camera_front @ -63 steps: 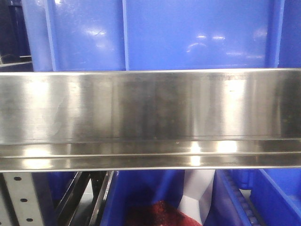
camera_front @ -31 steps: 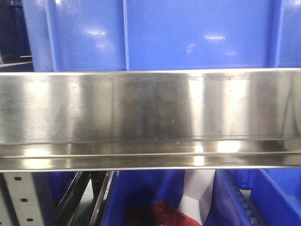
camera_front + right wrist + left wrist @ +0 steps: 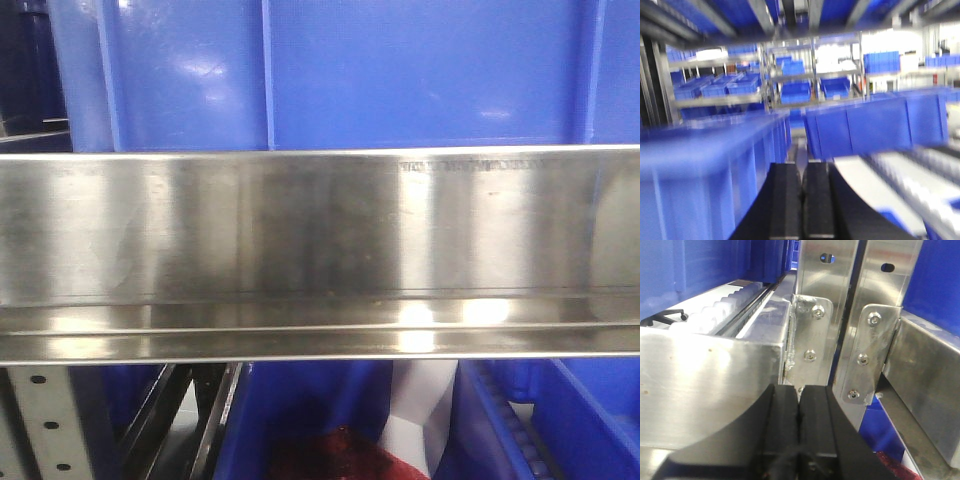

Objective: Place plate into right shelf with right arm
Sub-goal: 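Withdraw the empty right gripper up and out of the bin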

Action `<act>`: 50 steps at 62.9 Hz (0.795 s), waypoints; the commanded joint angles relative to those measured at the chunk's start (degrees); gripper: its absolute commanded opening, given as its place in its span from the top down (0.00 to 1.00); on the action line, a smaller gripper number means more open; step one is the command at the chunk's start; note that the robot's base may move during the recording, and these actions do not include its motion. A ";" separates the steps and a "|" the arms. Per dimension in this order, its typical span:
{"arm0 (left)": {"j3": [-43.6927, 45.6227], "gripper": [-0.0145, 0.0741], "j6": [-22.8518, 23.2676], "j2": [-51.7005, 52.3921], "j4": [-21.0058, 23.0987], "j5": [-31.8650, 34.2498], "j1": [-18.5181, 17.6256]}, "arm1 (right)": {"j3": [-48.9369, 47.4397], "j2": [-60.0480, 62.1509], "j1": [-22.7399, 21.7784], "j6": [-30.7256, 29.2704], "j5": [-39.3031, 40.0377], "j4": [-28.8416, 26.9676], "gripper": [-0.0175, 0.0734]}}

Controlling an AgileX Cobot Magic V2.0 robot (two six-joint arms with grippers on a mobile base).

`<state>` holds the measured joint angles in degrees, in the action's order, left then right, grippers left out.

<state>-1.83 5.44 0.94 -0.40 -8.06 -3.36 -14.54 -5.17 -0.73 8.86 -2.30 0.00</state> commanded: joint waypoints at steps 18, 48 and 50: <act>-0.54 0.89 0.34 0.36 -0.01 5.15 -0.11 | 7.35 6.54 -0.11 -0.47 -0.25 3.34 0.76; -0.54 0.89 0.34 0.36 -0.01 5.15 -0.11 | 15.80 6.54 0.59 -1.26 8.70 2.55 0.76; -0.54 0.89 0.34 0.36 -0.01 5.15 -0.11 | 15.81 6.54 0.59 -1.26 8.18 2.49 0.76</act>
<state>-1.83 5.44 0.94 -0.40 -8.06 -3.36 1.49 0.57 -0.26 8.24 0.00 2.39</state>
